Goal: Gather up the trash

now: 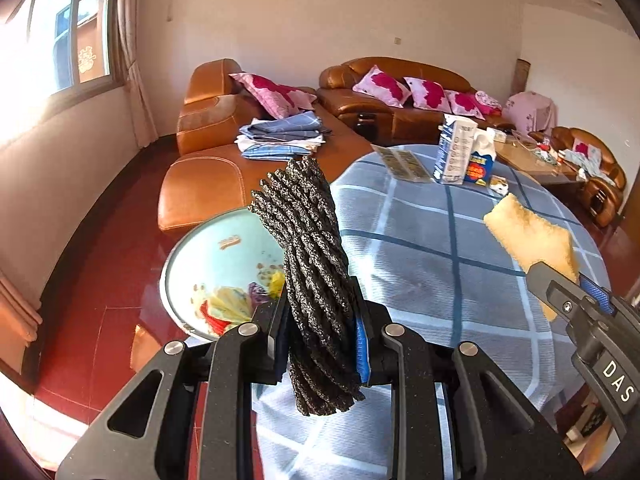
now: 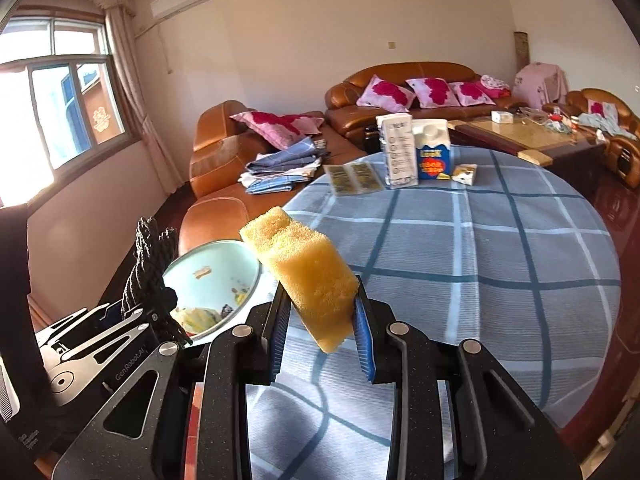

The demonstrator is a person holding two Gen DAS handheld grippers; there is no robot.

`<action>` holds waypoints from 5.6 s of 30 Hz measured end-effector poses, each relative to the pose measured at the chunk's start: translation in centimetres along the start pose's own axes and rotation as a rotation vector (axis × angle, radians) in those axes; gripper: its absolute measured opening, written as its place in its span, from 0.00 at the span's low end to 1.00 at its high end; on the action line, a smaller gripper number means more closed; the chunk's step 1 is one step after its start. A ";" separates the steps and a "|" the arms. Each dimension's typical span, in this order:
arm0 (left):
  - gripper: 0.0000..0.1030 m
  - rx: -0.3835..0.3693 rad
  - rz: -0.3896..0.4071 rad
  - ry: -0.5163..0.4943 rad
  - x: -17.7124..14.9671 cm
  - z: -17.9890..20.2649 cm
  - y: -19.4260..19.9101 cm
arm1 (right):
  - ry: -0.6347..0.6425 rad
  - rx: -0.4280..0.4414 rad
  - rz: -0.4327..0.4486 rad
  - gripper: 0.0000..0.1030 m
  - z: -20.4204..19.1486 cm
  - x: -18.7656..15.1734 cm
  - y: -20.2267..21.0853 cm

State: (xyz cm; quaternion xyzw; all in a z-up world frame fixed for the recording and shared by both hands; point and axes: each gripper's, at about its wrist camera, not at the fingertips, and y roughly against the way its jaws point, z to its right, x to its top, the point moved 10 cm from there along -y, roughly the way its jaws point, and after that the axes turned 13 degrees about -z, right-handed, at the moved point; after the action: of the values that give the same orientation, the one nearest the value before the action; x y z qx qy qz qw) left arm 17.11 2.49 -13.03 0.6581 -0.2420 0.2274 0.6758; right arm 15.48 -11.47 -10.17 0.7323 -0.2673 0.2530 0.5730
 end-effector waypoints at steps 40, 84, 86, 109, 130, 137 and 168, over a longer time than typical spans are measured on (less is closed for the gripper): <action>0.24 0.109 -0.100 0.153 0.2 -10.3 -6.3 | 0.135 0.105 -0.095 0.30 -10.0 2.1 -8.6; 0.94 0.256 -0.049 0.266 -1.5 -14.1 -1.6 | 0.067 0.172 -0.040 0.87 -9.4 2.8 -5.9; 0.94 0.271 -0.030 0.266 -1.7 -14.0 -0.6 | 0.082 0.170 -0.024 0.88 -9.6 2.6 -4.7; 0.94 0.202 0.255 0.133 -0.5 -7.0 12.2 | 0.034 0.078 0.360 0.92 -5.3 3.1 11.7; 0.94 0.221 0.277 0.127 -0.7 -6.1 13.8 | 0.027 0.075 0.366 0.93 -4.7 2.5 12.5; 0.94 0.221 0.280 0.128 -0.7 -6.3 13.9 | 0.023 0.083 0.356 0.93 -4.9 2.4 12.4; 0.94 0.233 0.282 0.134 -1.0 -6.3 14.0 | 0.016 0.086 0.358 0.93 -5.5 2.5 12.5</action>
State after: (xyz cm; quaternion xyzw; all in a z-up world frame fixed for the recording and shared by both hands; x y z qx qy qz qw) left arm 7.76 9.20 -2.82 0.6747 -0.2583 0.3898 0.5711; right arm 8.39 -8.85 1.49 0.6947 -0.3778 0.3680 0.4890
